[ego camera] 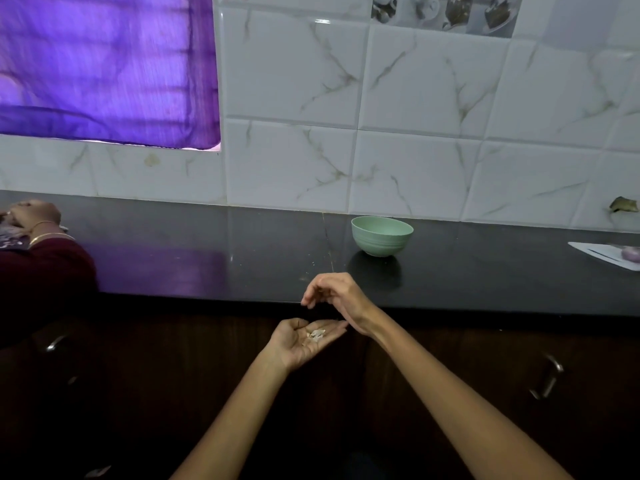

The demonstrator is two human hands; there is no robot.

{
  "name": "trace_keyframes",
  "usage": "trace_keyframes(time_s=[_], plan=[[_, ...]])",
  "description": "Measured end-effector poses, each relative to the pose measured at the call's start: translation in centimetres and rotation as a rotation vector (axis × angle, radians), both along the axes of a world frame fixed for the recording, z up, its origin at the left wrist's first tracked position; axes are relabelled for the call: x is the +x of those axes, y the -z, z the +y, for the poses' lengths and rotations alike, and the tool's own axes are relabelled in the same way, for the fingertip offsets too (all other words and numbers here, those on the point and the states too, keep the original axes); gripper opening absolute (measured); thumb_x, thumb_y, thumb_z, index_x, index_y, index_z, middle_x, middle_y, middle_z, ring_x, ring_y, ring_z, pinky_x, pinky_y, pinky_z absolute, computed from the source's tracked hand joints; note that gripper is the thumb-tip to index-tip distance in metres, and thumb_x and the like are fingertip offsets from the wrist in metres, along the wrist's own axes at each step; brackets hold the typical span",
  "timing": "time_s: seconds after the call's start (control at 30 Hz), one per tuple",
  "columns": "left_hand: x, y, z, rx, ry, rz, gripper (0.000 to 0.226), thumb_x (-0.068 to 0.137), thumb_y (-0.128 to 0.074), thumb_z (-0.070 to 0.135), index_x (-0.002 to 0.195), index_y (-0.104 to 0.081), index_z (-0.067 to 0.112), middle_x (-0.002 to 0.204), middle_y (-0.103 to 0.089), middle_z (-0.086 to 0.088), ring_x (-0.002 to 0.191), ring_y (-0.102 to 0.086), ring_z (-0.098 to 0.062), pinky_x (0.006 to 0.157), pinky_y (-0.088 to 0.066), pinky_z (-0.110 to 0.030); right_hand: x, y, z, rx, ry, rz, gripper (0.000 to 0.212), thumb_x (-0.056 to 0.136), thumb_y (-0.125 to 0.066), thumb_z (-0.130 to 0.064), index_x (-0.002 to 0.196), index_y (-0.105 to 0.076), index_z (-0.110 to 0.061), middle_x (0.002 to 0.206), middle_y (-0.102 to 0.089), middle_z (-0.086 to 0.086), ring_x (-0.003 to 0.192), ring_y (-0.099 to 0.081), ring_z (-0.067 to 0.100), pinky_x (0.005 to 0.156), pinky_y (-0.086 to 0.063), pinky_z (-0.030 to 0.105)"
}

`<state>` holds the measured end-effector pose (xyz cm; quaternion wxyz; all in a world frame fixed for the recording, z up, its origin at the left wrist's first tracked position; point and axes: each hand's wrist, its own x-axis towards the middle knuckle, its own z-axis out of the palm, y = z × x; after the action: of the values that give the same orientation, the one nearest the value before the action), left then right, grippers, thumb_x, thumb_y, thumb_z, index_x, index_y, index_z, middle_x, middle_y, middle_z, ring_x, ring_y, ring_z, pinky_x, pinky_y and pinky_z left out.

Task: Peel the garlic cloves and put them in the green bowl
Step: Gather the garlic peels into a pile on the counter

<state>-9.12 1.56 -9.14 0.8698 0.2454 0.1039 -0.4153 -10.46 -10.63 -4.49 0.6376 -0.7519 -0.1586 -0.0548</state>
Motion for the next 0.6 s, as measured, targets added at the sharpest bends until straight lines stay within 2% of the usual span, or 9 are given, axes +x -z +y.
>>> trace_keyframes(time_s=[0.07, 0.13, 0.23, 0.33, 0.37, 0.43, 0.47, 0.53, 0.6], plan=[[0.0, 0.0, 0.0, 0.009, -0.014, -0.014, 0.050, 0.100, -0.018, 0.017, 0.133, -0.029, -0.020, 0.128, -0.039, -0.042, 0.131, -0.034, -0.045, 0.109, -0.021, -0.052, -0.5, 0.1, -0.3, 0.047, 0.008, 0.005, 0.023, 0.086, -0.045, 0.004, 0.077, -0.064, -0.004, 0.078, -0.067, 0.011, 0.076, -0.063, 0.018, 0.074, -0.052, 0.026], [-0.3, -0.1, -0.2, 0.012, -0.030, -0.035, 0.048, 0.100, -0.019, 0.016, 0.125, -0.036, -0.022, 0.130, -0.039, -0.039, 0.131, -0.035, -0.044, 0.109, -0.021, -0.051, -1.1, 0.7, -0.4, 0.020, 0.039, -0.011, 0.023, 0.078, -0.056, 0.015, 0.081, -0.062, -0.007, 0.082, -0.066, 0.008, 0.081, -0.064, 0.014, 0.076, -0.055, 0.026], [-1.0, -0.1, -0.4, 0.030, -0.058, -0.087, 0.042, 0.101, -0.023, 0.013, 0.107, -0.047, -0.021, 0.119, -0.047, -0.036, 0.131, -0.038, -0.041, 0.111, -0.021, -0.047, -2.2, 1.8, -0.5, -0.114, 0.142, -0.062, 0.027, 0.069, -0.070, 0.013, 0.080, -0.062, -0.011, 0.083, -0.067, 0.002, 0.081, -0.064, 0.007, 0.078, -0.054, 0.022], [-1.8, 0.3, -1.2, 0.054, -0.093, -0.120, 0.040, 0.101, -0.026, 0.015, 0.124, -0.045, -0.012, 0.114, -0.054, -0.033, 0.127, -0.044, -0.038, 0.109, -0.027, -0.045, -3.7, 2.6, -0.7, -0.148, 0.355, -0.120, 0.016, 0.072, -0.073, 0.001, 0.080, -0.067, -0.011, 0.082, -0.068, 0.001, 0.079, -0.063, 0.008, 0.078, -0.051, 0.024], [-2.4, 0.5, -1.8, 0.066, -0.103, -0.127, 0.042, 0.101, -0.026, 0.016, 0.131, -0.041, -0.010, 0.120, -0.053, -0.031, 0.128, -0.043, -0.037, 0.109, -0.028, -0.045, -4.5, 3.1, -0.9, -0.175, 0.451, -0.138, 0.011, 0.076, -0.072, -0.005, 0.085, -0.069, -0.011, 0.085, -0.069, 0.001, 0.081, -0.063, 0.008, 0.079, -0.049, 0.024], [-4.1, 0.9, -3.9, 0.100, -0.090, -0.162, 0.043, 0.102, -0.025, 0.017, 0.135, -0.037, -0.008, 0.129, -0.051, -0.026, 0.130, -0.043, -0.032, 0.107, -0.031, -0.042, -6.5, 4.4, -1.7, -0.199, 0.587, -0.112, 0.017, 0.087, -0.062, -0.015, 0.101, -0.069, -0.011, 0.100, -0.070, 0.001, 0.093, -0.062, 0.007, 0.086, -0.048, 0.023], [-5.1, 1.3, -5.4, 0.115, -0.063, -0.180, 0.043, 0.102, -0.025, 0.018, 0.134, -0.038, -0.008, 0.123, -0.054, -0.024, 0.126, -0.048, -0.030, 0.103, -0.036, -0.040, -7.5, 5.2, -2.4, -0.195, 0.627, -0.067, 0.023, 0.092, -0.054, -0.018, 0.111, -0.065, -0.010, 0.110, -0.067, 0.003, 0.103, -0.060, 0.009, 0.093, -0.047, 0.025], [-7.1, 2.1, -8.6, 0.159, 0.001, -0.228, 0.041, 0.102, -0.028, 0.018, 0.133, -0.042, -0.005, 0.101, -0.060, -0.017, 0.105, -0.058, -0.025, 0.089, -0.045, -0.037, -9.7, 6.8, -4.0, -0.206, 0.721, 0.048, 0.033, 0.098, -0.040, -0.018, 0.123, -0.058, -0.007, 0.125, -0.060, 0.008, 0.118, -0.054, 0.016, 0.103, -0.042, 0.030], [-9.9, 3.5, -12.2, 0.246, 0.082, -0.266, 0.039, 0.101, -0.031, 0.020, 0.128, -0.049, -0.001, 0.097, -0.060, -0.014, 0.097, -0.059, -0.022, 0.078, -0.048, -0.032, -12.8, 8.9, -6.1, -0.216, 0.846, 0.125, 0.035, 0.099, -0.034, -0.016, 0.125, -0.055, -0.005, 0.130, -0.057, 0.010, 0.123, -0.050, 0.019, 0.106, -0.038, 0.032]])
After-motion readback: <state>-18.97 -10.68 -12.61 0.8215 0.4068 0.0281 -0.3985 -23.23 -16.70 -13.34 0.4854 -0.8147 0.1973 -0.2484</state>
